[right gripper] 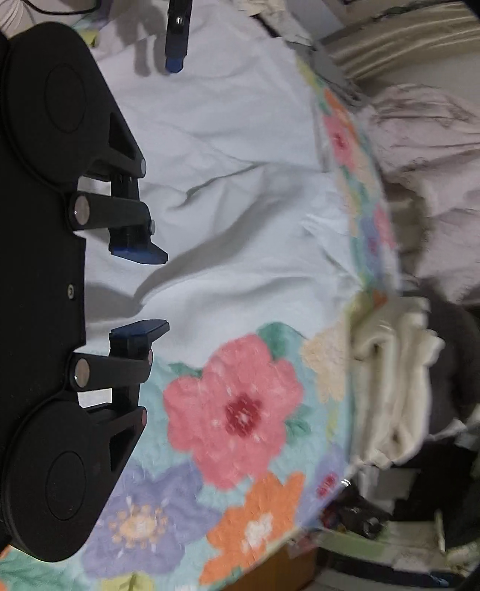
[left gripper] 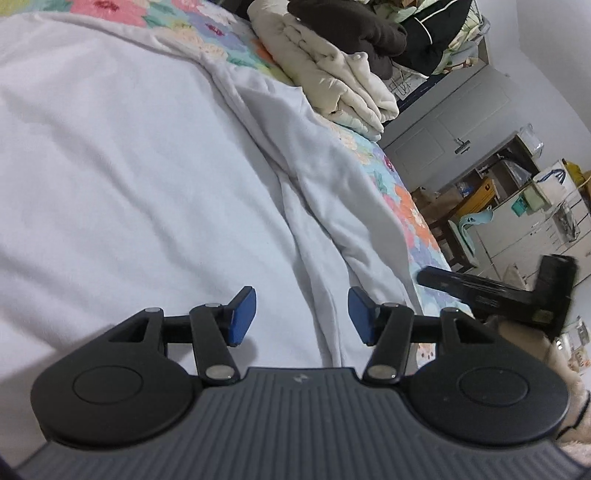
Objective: Fold clothes
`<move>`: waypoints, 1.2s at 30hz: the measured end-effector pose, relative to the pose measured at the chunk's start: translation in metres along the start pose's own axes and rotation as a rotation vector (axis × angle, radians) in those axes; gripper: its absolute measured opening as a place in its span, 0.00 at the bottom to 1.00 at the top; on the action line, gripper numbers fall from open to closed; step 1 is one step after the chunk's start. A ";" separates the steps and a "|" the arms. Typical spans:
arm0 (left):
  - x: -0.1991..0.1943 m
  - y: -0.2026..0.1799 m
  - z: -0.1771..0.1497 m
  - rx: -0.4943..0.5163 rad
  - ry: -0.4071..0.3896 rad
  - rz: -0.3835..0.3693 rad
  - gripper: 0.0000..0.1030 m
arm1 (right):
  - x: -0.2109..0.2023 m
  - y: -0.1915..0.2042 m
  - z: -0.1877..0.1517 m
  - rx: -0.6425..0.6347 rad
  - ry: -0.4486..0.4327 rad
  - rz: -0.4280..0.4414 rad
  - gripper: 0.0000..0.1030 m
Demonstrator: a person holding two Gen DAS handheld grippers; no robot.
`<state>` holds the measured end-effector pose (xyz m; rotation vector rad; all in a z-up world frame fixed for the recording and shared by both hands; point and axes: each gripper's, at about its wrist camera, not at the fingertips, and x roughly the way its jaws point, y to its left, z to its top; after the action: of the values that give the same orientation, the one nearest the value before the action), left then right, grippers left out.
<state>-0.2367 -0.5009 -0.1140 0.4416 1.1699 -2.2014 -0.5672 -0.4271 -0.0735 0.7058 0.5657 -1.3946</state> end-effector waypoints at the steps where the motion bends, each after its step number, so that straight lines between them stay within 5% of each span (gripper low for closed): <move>1: 0.000 0.002 0.000 0.001 0.000 0.017 0.53 | -0.003 0.009 -0.003 -0.038 0.018 0.026 0.37; 5: 0.002 0.004 -0.002 0.017 0.008 0.069 0.54 | -0.003 0.050 -0.015 -0.199 0.098 0.110 0.39; 8: 0.002 0.005 -0.005 0.029 0.021 0.086 0.54 | 0.017 0.074 -0.028 -0.272 0.148 0.095 0.57; 10: 0.000 0.006 -0.005 0.040 0.023 0.099 0.54 | 0.033 0.082 -0.032 -0.320 0.184 0.061 0.56; 13: -0.003 0.010 -0.004 0.051 0.021 0.130 0.54 | 0.039 0.078 -0.025 -0.310 0.183 0.035 0.15; 19: -0.008 0.023 -0.004 0.002 0.021 0.115 0.54 | 0.006 0.047 -0.003 -0.056 0.095 0.297 0.13; 23: -0.010 0.025 -0.002 -0.008 0.008 0.117 0.54 | 0.015 0.070 -0.013 -0.126 0.162 0.340 0.12; 27: -0.014 0.024 -0.001 0.007 0.003 0.140 0.54 | 0.025 0.092 -0.019 -0.181 0.230 0.387 0.19; 30: -0.020 0.023 0.004 0.029 -0.025 0.150 0.54 | 0.015 0.097 0.004 -0.156 0.194 0.481 0.21; 33: -0.027 0.027 0.017 0.034 -0.070 0.147 0.55 | 0.008 0.088 0.044 -0.124 0.130 0.477 0.38; 36: -0.029 0.031 0.042 0.011 -0.114 0.145 0.58 | 0.003 0.075 0.085 -0.090 0.063 0.454 0.41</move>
<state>-0.1951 -0.5386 -0.0948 0.3870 1.0336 -2.0807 -0.4967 -0.4891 -0.0098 0.7528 0.4773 -0.9231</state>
